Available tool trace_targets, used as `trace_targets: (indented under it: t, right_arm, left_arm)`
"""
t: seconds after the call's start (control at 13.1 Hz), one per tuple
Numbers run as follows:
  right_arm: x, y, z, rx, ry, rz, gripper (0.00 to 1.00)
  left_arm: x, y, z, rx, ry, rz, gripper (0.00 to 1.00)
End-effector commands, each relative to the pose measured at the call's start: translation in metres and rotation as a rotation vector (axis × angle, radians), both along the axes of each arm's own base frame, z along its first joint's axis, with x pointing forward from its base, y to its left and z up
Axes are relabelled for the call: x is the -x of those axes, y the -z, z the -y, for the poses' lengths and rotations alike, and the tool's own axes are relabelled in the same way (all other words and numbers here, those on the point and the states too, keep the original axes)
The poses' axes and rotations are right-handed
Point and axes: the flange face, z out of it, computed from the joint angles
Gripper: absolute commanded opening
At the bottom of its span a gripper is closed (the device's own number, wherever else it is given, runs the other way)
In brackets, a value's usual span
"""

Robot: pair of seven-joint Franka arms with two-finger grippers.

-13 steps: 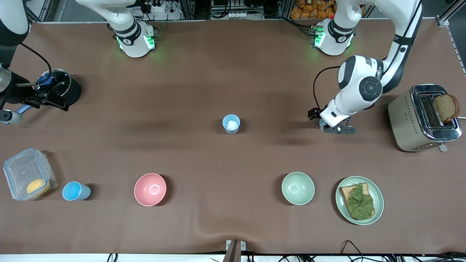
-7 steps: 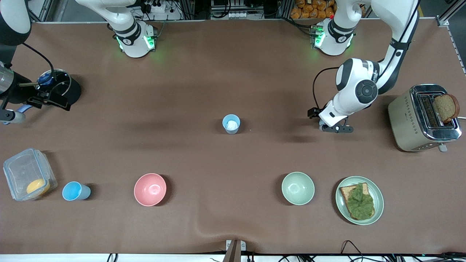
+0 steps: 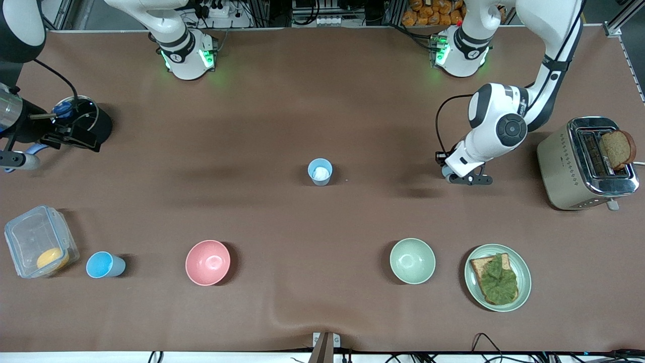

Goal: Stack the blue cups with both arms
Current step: 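Carry the held blue cup with the left gripper above the placed cup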

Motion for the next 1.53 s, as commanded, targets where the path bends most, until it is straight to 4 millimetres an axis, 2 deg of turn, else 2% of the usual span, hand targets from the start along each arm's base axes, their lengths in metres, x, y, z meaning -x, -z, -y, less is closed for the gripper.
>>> trace_targets:
  t: [0.0,0.15,0.31,0.38,0.53,0.61,0.76,0.92,1.07,1.22,1.45]
  right_arm:
    - [0.006,-0.007,-0.002,0.016,0.001,0.0,1.0]
    - [0.006,-0.007,-0.002,0.016,0.001,0.002,1.0]
    - [0.006,-0.007,-0.001,0.016,0.002,0.002,1.0]
    - [0.006,-0.007,0.0,0.016,0.004,0.001,1.0]
    - [0.006,-0.007,0.0,0.016,0.002,0.0,1.0]
    - [0.005,-0.006,0.001,0.016,0.002,-0.002,1.0]
    - [0.006,-0.006,0.001,0.016,0.001,-0.003,1.0]
    - [0.006,-0.006,0.001,0.016,-0.001,-0.003,1.0]
    - [0.006,-0.006,0.001,0.016,-0.003,-0.003,1.0]
    - [0.006,-0.006,0.002,0.015,-0.003,-0.003,1.0]
    - [0.006,-0.006,0.002,0.015,-0.004,-0.004,1.0]
  left_arm:
    - [-0.004,-0.029,0.0,-0.012,0.036,0.051,0.0]
    - [-0.018,-0.071,0.015,0.0,0.066,0.139,0.0]
    - [-0.033,-0.122,0.054,0.013,0.123,0.15,0.0]
    - [-0.037,-0.151,0.084,0.026,0.173,0.168,0.0]
    - [-0.039,-0.192,0.119,0.044,0.229,0.185,0.0]
    - [-0.034,-0.206,0.143,0.056,0.261,0.196,0.0]
    - [-0.024,-0.213,0.191,0.07,0.196,0.193,0.0]
    - [-0.01,-0.207,0.256,0.077,0.142,0.182,0.0]
    - [0.006,-0.201,0.305,0.092,0.172,0.177,0.0]
    - [0.02,-0.196,0.337,0.103,0.164,0.163,0.0]
    - [0.026,-0.187,0.387,0.132,0.156,0.157,0.0]
